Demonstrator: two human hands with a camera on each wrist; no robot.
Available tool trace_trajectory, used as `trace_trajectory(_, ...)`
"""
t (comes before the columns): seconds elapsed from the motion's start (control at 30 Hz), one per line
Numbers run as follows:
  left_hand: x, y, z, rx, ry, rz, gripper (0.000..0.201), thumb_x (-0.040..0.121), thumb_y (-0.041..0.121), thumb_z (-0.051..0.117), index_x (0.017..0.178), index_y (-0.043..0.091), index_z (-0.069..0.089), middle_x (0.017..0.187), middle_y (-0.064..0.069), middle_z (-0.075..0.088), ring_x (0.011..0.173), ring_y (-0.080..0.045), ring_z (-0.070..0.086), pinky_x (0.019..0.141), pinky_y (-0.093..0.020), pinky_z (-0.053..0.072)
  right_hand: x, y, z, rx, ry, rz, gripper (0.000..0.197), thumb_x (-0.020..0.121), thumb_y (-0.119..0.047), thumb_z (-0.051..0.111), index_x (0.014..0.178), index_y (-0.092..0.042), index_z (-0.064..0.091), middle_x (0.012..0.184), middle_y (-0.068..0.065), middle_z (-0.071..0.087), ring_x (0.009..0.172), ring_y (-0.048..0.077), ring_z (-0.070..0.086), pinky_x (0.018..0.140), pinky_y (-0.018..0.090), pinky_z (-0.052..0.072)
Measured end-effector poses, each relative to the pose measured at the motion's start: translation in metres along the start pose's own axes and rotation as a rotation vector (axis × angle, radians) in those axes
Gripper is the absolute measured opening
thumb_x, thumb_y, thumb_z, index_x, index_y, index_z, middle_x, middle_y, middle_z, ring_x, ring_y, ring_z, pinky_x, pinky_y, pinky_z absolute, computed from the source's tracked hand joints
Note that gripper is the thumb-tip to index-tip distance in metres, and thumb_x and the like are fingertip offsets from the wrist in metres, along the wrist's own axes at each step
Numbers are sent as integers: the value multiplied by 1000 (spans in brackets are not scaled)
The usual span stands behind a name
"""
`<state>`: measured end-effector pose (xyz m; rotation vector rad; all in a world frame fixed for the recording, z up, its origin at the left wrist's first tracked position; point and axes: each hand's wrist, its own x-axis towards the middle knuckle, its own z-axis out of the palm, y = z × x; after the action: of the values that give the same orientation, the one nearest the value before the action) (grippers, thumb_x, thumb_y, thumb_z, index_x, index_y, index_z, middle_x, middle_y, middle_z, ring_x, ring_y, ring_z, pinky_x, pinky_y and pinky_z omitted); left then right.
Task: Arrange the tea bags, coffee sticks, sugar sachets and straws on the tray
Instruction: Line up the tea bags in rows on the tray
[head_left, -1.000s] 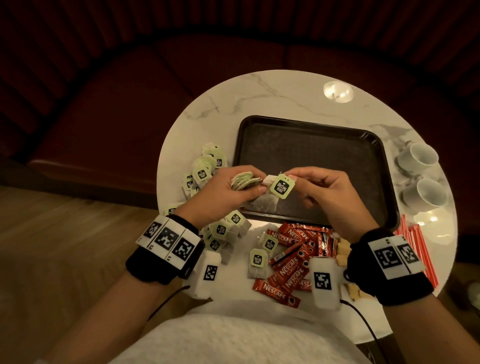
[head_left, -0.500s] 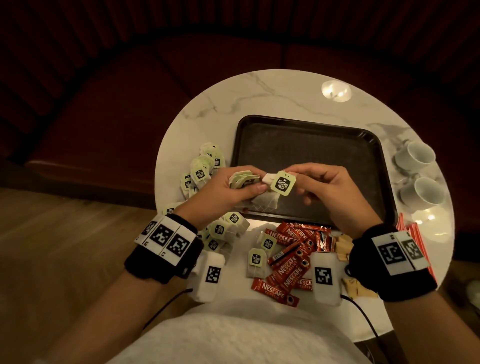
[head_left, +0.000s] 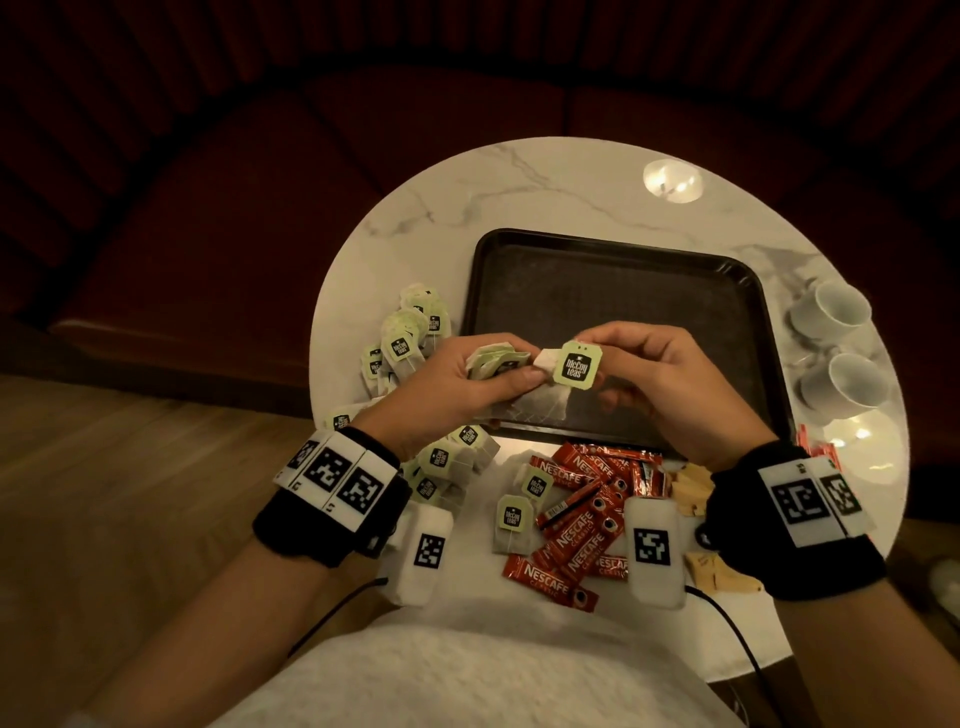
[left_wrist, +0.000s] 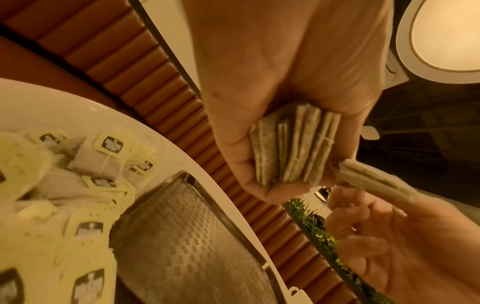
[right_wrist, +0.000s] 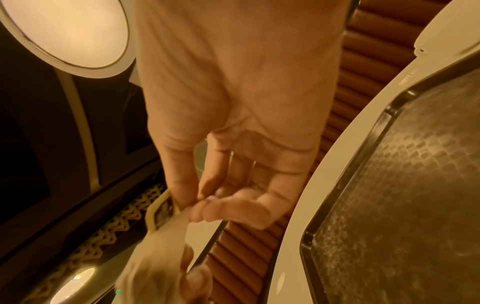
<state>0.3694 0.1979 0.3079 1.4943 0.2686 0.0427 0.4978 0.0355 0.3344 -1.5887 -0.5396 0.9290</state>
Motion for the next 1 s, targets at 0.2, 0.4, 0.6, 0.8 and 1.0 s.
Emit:
trace_trajectory(0.2,3,0,8,-100,110,5,13,90,21,62,99,20,71,94,-4,74,88,-16,68,77,-30,57,0,3,5,36,57,-9,13,87,-14,63,94,-11,73,78,7,71,63,9,62,55,19,52)
trace_trajectory(0.4,3,-3,5,-61,113,21,12,90,20,62,98,20,71,89,6,74,87,-10,68,79,-28,57,-2,2,1,46,10,35,15,85,-16,65,94,-10,76,82,12,70,68,14,63,55,20,53)
trace_trajectory(0.6,2,-1,5,10,37,36,20,84,27,65,100,17,72,95,0,74,90,-12,68,82,-27,54,-2,0,1,-17,-12,37,14,85,-16,66,94,-15,77,89,10,73,73,14,61,56,19,52)
trace_trajectory(0.8,3,-1,6,-35,89,68,17,86,25,62,100,20,70,91,9,73,91,-6,67,81,-19,52,-3,-5,-3,-73,-28,-1,21,83,-26,64,98,-16,75,91,12,72,74,13,62,57,17,52)
trace_trajectory(1.0,5,-4,6,-45,135,77,13,93,13,59,101,16,69,91,9,74,90,-5,69,77,-17,52,-2,-1,-7,-124,-23,17,14,94,-14,59,97,-11,73,79,3,68,71,9,62,57,17,51)
